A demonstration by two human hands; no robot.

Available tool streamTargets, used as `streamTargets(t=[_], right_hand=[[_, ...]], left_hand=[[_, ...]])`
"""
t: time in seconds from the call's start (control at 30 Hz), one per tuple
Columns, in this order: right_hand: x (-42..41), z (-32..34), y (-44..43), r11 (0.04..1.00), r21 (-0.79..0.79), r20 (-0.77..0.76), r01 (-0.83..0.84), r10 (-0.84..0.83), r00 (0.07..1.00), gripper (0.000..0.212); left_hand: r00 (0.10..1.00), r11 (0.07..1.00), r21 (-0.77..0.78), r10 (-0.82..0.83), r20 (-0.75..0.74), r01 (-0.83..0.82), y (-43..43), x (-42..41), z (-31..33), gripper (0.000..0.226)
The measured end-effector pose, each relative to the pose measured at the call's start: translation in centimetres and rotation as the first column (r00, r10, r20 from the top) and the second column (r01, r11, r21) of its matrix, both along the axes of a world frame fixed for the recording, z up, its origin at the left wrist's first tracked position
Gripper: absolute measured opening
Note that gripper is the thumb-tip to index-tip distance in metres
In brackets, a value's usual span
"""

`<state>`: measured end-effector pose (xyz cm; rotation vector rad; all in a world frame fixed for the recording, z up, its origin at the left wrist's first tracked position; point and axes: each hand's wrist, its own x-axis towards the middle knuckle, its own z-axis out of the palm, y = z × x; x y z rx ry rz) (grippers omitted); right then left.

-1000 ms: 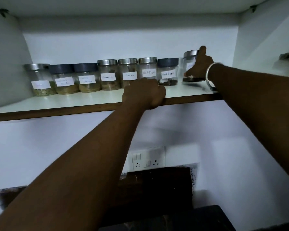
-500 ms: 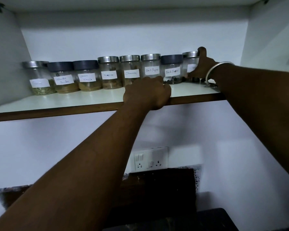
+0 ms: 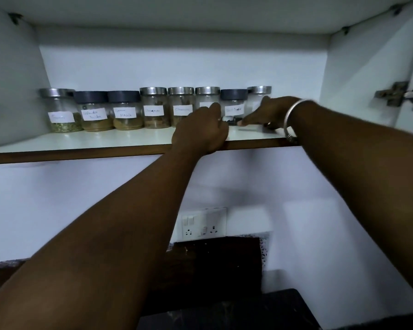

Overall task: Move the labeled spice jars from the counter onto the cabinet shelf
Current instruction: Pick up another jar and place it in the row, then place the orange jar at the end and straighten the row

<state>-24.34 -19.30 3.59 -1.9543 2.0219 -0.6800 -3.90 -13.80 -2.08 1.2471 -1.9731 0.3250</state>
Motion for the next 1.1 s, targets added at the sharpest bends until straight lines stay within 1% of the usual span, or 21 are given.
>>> streamTargets(t=[0.03, 0.1, 0.13, 0.17, 0.2, 0.23, 0.33, 0.4, 0.47, 0.5, 0.57, 0.63, 0.67, 0.73, 0.77, 0.83, 0.9, 0.97, 1.03, 1.07, 1.1], right_hand=[[0.7, -0.1, 1.3, 1.000, -0.004, 0.051, -0.021, 0.021, 0.998, 0.119], [3.2, -0.7, 5.1, 0.996, -0.045, 0.139, -0.082, 0.087, 0.986, 0.081], [4.2, -1.2, 6.7, 0.989, -0.084, 0.143, -0.118, 0.129, 0.981, 0.080], [5.0, -1.5, 8.3, 0.979, -0.129, 0.138, -0.159, 0.177, 0.975, 0.091], [6.0, -2.1, 9.9, 0.967, -0.189, 0.147, -0.172, 0.201, 0.969, 0.097], [6.8, -2.7, 11.8, 0.952, -0.241, 0.167, -0.186, 0.230, 0.959, 0.091], [9.4, -6.1, 16.9, 0.905, -0.393, 0.262, -0.160, 0.277, 0.924, 0.064], [12.3, -10.3, 20.3, 0.873, -0.458, 0.336, -0.168, 0.345, 0.877, 0.049], [15.5, -16.0, 22.8, 0.853, -0.481, 0.375, -0.204, 0.411, 0.831, 0.042], [17.1, -19.4, 23.6, 0.856, -0.464, 0.399, -0.227, 0.431, 0.809, 0.040], [19.8, -25.9, 25.6, 0.881, -0.383, 0.437, -0.278, 0.438, 0.785, 0.039], [22.8, -33.0, 27.3, 0.911, -0.265, 0.467, -0.315, 0.407, 0.785, 0.039], [23.9, -36.4, 28.1, 0.918, -0.206, 0.467, -0.340, 0.397, 0.790, 0.040], [26.2, -42.6, 29.8, 0.916, -0.046, 0.462, -0.399, 0.374, 0.804, 0.043], [27.1, -45.3, 30.6, 0.903, 0.044, 0.461, -0.427, 0.361, 0.811, 0.045], [28.2, -49.6, 31.7, 0.872, 0.219, 0.471, -0.439, 0.299, 0.830, 0.050], [28.9, -52.5, 32.3, 0.830, 0.382, 0.467, -0.406, 0.205, 0.860, 0.062], [29.3, -54.6, 32.6, 0.756, 0.507, 0.426, -0.414, 0.198, 0.883, 0.080], [29.2, -56.1, 33.0, 0.703, 0.544, 0.377, -0.458, 0.283, 0.882, 0.099], [29.0, -56.9, 33.1, 0.697, 0.543, 0.349, -0.469, 0.320, 0.881, 0.107], [28.8, -57.8, 33.0, 0.700, 0.540, 0.331, -0.468, 0.334, 0.882, 0.113]], left_hand=[[0.997, 0.998, 0.023, -0.051, -0.060, 0.053, 0.7, 0.2, 0.2, 0.024], [0.951, 0.975, 0.069, -0.190, -0.245, 0.213, 2.3, 0.8, 0.4, 0.026], [0.907, 0.955, 0.060, -0.255, -0.334, 0.291, 3.3, 1.1, 0.3, 0.027], [0.860, 0.933, 0.029, -0.318, -0.399, 0.359, 4.1, 1.4, 0.1, 0.029], [0.821, 0.914, -0.015, -0.370, -0.434, 0.405, 5.3, 1.8, -0.5, 0.033], [0.801, 0.904, -0.062, -0.406, -0.440, 0.424, 6.5, 2.1, -1.1, 0.037], [0.797, 0.891, -0.176, -0.454, -0.399, 0.419, 11.0, 4.1, -4.9, 0.045], [0.812, 0.899, -0.179, -0.437, -0.387, 0.399, 14.0, 6.4, -9.1, 0.049], [0.834, 0.925, -0.115, -0.376, -0.404, 0.361, 16.7, 9.3, -14.3, 0.050], [0.844, 0.941, -0.058, -0.326, -0.427, 0.334, 18.1, 11.0, -17.2, 0.049], [0.854, 0.961, 0.089, -0.188, -0.485, 0.263, 20.5, 14.0, -23.1, 0.044], [0.862, 0.942, 0.286, -0.008, -0.506, 0.177, 23.3, 17.7, -30.0, 0.041], [0.861, 0.914, 0.381, 0.080, -0.502, 0.137, 24.6, 19.3, -33.1, 0.041], [0.849, 0.816, 0.577, 0.278, -0.449, 0.038, 27.5, 22.1, -39.2, 0.043], [0.833, 0.748, 0.664, 0.367, -0.413, -0.001, 29.1, 23.0, -41.2, 0.046], [0.801, 0.612, 0.791, 0.472, -0.369, 0.004, 31.5, 23.6, -44.2, 0.052], [0.817, 0.502, 0.862, 0.467, -0.339, 0.070, 33.1, 23.6, -45.7, 0.064], [0.857, 0.435, 0.891, 0.402, -0.322, 0.131, 34.1, 23.4, -47.0, 0.080], [0.880, 0.348, 0.920, 0.358, -0.311, 0.183, 34.5, 23.0, -48.1, 0.100], [0.887, 0.310, 0.932, 0.354, -0.298, 0.190, 34.4, 22.9, -48.8, 0.107], [0.890, 0.292, 0.940, 0.359, -0.281, 0.179, 34.2, 22.6, -49.0, 0.106]])
